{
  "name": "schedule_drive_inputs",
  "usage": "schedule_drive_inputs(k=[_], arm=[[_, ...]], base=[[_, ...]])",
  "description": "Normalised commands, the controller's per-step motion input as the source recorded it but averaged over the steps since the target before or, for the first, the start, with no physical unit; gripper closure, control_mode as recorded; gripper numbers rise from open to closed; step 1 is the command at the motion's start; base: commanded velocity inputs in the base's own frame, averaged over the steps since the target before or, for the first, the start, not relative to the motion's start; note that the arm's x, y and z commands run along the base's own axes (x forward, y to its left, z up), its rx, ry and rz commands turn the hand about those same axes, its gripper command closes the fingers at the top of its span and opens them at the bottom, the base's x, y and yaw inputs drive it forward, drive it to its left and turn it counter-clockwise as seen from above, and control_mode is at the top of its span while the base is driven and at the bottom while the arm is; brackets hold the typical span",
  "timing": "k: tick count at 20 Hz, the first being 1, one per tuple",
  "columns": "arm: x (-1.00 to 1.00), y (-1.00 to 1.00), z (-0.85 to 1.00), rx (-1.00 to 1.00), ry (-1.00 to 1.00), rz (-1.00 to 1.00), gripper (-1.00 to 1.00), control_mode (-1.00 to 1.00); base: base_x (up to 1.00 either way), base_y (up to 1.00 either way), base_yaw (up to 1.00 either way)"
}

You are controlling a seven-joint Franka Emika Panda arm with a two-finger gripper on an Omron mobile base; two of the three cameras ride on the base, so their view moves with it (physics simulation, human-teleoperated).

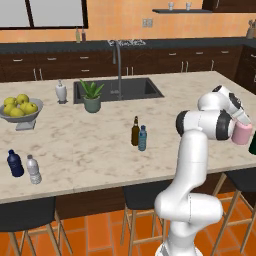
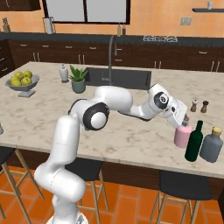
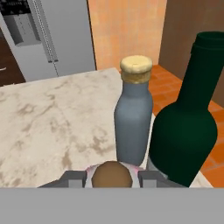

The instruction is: Move the plastic bottles in the middle to the plastics group, and the glass bottles in the middle to the glass group.

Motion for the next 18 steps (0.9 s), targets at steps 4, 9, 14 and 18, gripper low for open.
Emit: schedule_drive_inputs(k=[4,9,14,18], arm=[[0.0,0.0,0.0,0.0,0.0,0.0,-1.0,-1.0],[0.0,0.0,0.0,0.0,0.02,0.0,-1.0,-1.0],[0.0,0.0,0.19,0.0,0.0,0.0,-1.0,-1.0],[-0.05,0.0,0.98,0.02,0.0,0.0,-1.0,-1.0]], base=[[0.0,0.0,0.0],[0.0,0.0,0.0],[0.0,0.0,0.0],[0.0,0.0,0.0]])
